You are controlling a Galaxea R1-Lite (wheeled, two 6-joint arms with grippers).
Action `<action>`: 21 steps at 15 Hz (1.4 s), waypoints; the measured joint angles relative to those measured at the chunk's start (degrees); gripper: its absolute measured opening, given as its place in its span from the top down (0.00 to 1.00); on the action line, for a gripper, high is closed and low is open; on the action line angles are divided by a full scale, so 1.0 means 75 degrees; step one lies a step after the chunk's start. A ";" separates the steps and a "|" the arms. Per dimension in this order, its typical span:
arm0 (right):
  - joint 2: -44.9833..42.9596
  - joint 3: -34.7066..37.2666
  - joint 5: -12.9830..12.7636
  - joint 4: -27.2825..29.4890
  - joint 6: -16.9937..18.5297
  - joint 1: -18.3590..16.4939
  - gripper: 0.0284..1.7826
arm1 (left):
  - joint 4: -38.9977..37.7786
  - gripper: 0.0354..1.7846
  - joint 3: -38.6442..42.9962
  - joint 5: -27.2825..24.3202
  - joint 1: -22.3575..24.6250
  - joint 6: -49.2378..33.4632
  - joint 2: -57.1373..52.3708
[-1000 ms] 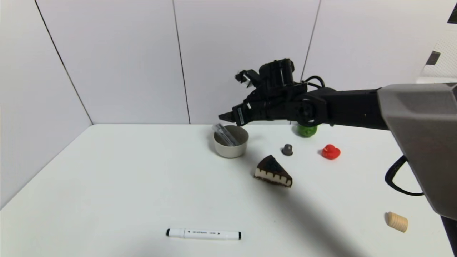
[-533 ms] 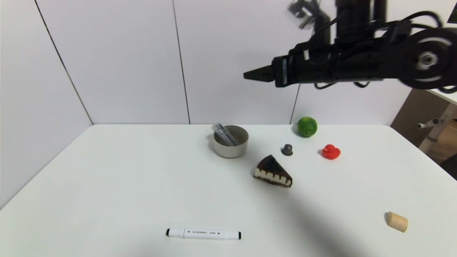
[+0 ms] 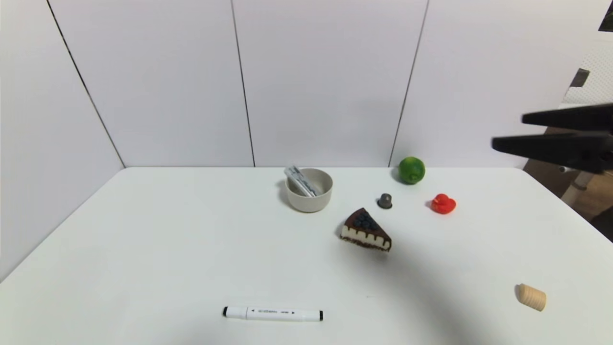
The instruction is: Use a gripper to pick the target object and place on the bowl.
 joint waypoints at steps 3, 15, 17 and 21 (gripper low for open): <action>-0.1799 0.1601 -0.0063 0.0286 -0.0276 -0.0883 0.06 | 0.0000 0.06 0.0000 0.0002 0.0000 0.0000 0.0000; -0.6619 0.7009 -0.2150 -0.1092 -0.0172 -0.1554 0.05 | 0.0000 0.06 0.0000 0.0000 0.0000 0.0000 0.0000; -0.6729 0.7453 -0.2154 -0.1334 -0.0172 -0.1606 0.05 | 0.0000 0.06 0.0000 0.0002 0.0000 -0.0002 0.0000; -0.6736 0.8091 -0.2141 -0.1842 -0.0189 -0.1694 0.05 | 0.0000 0.06 0.0000 0.0002 0.0000 0.0000 0.0000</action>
